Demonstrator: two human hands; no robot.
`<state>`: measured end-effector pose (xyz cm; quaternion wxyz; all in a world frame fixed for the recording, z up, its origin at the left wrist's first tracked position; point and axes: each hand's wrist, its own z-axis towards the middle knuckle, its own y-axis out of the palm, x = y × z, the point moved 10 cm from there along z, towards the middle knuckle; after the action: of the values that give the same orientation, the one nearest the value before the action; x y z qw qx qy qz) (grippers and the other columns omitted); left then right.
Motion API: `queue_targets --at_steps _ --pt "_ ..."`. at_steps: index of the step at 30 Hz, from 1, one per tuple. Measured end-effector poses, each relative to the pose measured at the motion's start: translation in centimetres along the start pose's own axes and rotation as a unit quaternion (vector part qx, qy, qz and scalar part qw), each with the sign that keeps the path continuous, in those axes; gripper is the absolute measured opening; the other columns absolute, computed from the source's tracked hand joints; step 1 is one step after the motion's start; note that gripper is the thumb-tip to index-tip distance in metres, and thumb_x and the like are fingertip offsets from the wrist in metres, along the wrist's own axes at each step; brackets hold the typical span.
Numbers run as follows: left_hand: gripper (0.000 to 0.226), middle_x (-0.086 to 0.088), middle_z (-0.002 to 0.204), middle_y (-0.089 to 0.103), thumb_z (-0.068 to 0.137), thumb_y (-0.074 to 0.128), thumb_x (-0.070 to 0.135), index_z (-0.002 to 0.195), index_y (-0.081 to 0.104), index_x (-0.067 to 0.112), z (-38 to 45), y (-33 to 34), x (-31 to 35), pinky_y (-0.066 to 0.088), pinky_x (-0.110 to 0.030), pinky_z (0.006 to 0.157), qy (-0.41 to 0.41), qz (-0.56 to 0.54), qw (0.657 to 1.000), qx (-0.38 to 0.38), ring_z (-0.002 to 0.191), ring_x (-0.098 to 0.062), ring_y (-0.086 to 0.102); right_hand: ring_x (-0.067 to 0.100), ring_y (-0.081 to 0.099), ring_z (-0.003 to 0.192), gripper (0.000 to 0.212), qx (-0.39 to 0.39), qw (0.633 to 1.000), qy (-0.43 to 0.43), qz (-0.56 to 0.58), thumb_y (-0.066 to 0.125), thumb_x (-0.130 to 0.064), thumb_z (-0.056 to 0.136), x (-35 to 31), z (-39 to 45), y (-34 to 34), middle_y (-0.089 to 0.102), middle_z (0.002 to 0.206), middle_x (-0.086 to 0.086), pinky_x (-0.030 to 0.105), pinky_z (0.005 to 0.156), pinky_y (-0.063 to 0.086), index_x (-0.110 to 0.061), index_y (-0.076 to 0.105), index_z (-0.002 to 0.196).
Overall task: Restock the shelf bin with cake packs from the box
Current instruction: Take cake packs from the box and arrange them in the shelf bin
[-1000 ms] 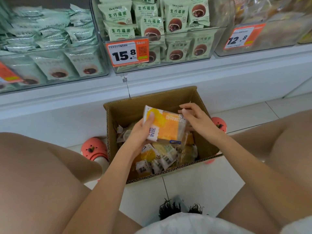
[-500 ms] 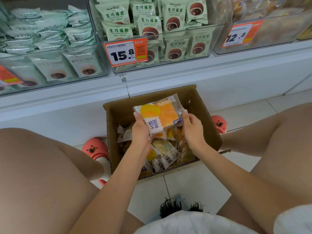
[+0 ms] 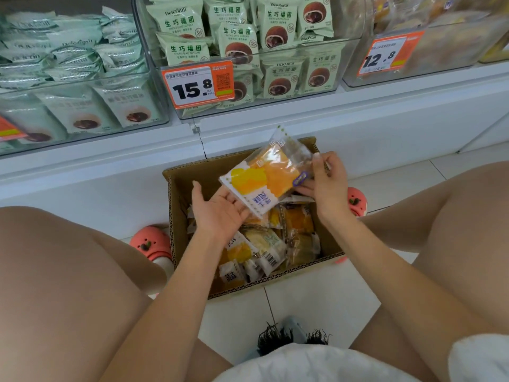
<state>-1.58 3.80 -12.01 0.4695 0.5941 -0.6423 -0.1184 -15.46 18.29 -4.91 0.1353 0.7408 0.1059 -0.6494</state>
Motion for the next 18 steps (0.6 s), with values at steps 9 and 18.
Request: queue_targets --at_steps 9,18 --pt "0.056 -0.012 0.110 0.070 0.062 0.076 0.028 0.115 0.061 0.012 -1.7 2.6 -4.0 0.056 -0.039 0.082 -0.093 0.355 0.930 -0.032 0.091 -0.022 0.070 0.018 0.062 0.061 0.021 -0.071 0.970 -0.087 -0.218 0.061 -0.035 0.090 -3.8 0.9 1.6 0.064 0.072 0.002 0.027 0.052 0.051 -0.017 0.061 0.079" --pt "0.034 -0.012 0.112 0.069 0.087 0.062 0.027 0.119 0.061 0.014 -2.1 9.3 2.6 0.056 -0.040 0.085 0.076 0.196 0.975 -0.075 0.101 -0.024 0.068 -0.002 0.066 0.074 0.017 -0.228 0.951 -0.050 -0.200 0.070 -0.025 0.083 -8.2 -0.1 6.5 0.069 0.081 -0.012 0.016 0.071 0.049 -0.025 0.066 0.099"
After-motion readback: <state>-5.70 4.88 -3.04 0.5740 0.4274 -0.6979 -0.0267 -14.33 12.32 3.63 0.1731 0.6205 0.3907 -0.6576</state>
